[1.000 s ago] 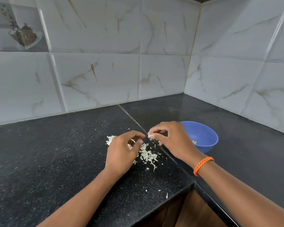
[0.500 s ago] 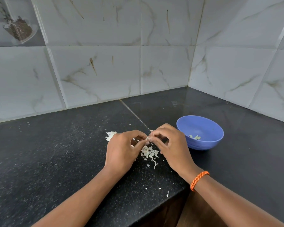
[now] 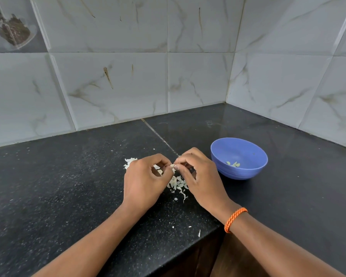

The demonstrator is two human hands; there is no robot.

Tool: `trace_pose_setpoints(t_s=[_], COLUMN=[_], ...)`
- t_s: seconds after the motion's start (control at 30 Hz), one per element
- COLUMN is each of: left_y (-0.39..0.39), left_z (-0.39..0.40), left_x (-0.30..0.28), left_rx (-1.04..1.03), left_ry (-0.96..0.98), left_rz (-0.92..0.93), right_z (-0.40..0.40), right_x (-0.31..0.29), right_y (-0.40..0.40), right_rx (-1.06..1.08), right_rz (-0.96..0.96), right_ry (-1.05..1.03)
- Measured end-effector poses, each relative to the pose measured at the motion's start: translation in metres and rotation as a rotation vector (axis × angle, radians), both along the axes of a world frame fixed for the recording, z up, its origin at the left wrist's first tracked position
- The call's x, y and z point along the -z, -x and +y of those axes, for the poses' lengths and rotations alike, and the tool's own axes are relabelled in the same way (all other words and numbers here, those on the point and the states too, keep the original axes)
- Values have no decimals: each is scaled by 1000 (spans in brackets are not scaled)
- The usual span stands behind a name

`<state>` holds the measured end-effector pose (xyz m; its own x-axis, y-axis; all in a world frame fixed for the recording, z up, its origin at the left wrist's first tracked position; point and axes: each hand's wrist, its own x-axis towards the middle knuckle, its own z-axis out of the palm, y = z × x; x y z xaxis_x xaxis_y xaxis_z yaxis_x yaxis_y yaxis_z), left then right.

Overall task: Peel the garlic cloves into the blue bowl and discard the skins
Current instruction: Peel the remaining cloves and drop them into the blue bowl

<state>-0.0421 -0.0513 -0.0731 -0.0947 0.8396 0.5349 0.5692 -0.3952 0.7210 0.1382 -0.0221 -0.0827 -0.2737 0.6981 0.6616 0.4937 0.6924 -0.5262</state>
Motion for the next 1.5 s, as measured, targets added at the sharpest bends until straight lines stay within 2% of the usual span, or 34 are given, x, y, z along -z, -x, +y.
trace_pose_setpoints(t_s=[0.1, 0.3, 0.53, 0.63, 0.73, 0.83, 1.03, 1.33, 1.5], left_y=[1, 1, -1, -3, -2, -3, -5, -5, -5], left_z=[-1, 0, 0, -1, 0, 0, -2, -3, -5], left_x=[-2, -2, -2, -3, -3, -3, -4, -6, -7], left_rx=[8, 59, 74, 79, 89, 104, 132, 160, 224], left_ry=[17, 52, 105, 110, 119, 138, 195, 208, 231], left_rz=[-42, -147, -210, -200, -235, -291, -409, -496, -521], right_z=[-1, -1, 2, 2, 0, -3, -10, -17, -16], right_x=[-1, 1, 1, -1, -1, 0, 1, -2, -5], right_y=[2, 6, 5, 3, 5, 7, 13, 16, 14], right_rx=[-7, -50, -182, -221, -199, -123, -25, -37, -76], right_rz=[10, 189, 438, 500, 506, 480, 368, 371, 456], right_ry=[7, 177, 505, 579, 534, 392, 203, 175, 258])
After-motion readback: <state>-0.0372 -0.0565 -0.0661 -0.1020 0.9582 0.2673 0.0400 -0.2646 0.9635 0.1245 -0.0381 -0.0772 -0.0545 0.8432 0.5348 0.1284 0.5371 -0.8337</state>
